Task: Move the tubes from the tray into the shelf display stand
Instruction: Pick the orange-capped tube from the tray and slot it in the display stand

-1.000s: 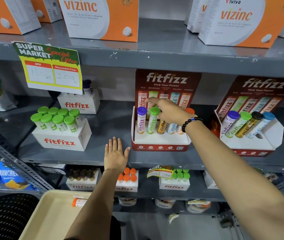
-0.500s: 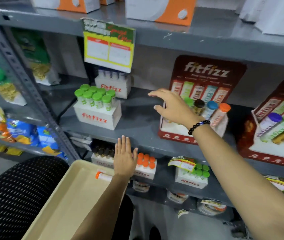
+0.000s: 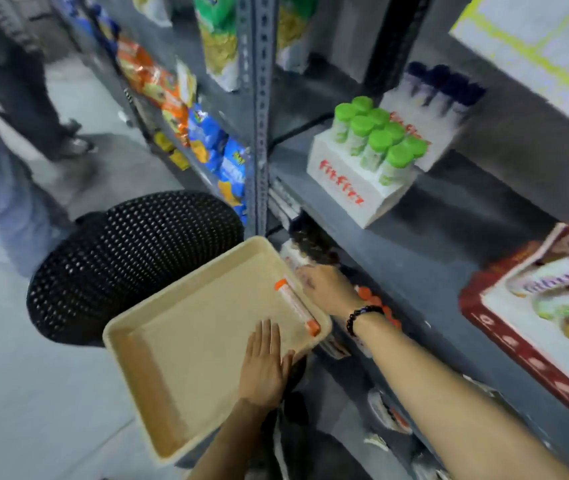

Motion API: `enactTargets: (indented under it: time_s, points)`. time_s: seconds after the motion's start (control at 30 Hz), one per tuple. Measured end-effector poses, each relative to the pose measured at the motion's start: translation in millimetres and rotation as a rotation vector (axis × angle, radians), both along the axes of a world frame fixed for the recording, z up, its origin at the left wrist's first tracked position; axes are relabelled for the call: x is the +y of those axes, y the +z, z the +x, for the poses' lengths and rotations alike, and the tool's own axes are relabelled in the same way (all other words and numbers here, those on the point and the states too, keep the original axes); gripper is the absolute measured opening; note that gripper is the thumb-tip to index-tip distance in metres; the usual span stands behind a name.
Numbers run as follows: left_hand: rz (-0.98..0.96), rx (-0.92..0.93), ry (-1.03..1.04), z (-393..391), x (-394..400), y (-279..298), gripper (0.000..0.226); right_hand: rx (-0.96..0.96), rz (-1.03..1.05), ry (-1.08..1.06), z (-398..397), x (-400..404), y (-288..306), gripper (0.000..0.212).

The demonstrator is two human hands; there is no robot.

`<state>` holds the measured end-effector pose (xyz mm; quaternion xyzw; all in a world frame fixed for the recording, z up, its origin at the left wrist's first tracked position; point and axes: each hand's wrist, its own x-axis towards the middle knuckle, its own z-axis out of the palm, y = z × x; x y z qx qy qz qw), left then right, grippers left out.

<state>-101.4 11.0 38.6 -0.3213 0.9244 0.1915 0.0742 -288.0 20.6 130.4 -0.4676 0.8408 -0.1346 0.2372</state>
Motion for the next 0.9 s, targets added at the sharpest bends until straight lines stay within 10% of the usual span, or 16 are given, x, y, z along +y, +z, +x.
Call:
enactTargets:
  time_s: [0.43, 0.9]
  points:
    - [0.138, -0.102, 0.134, 14.0, 9.9, -63.8, 0.073, 0.287, 0.239, 0.523, 2.4, -48.1, -118.7, 0.042]
    - [0.162, -0.130, 0.129, 15.1, 10.2, -67.1, 0.083, 0.454, 0.185, 0.459, 20.0, -66.5, -115.5, 0.025]
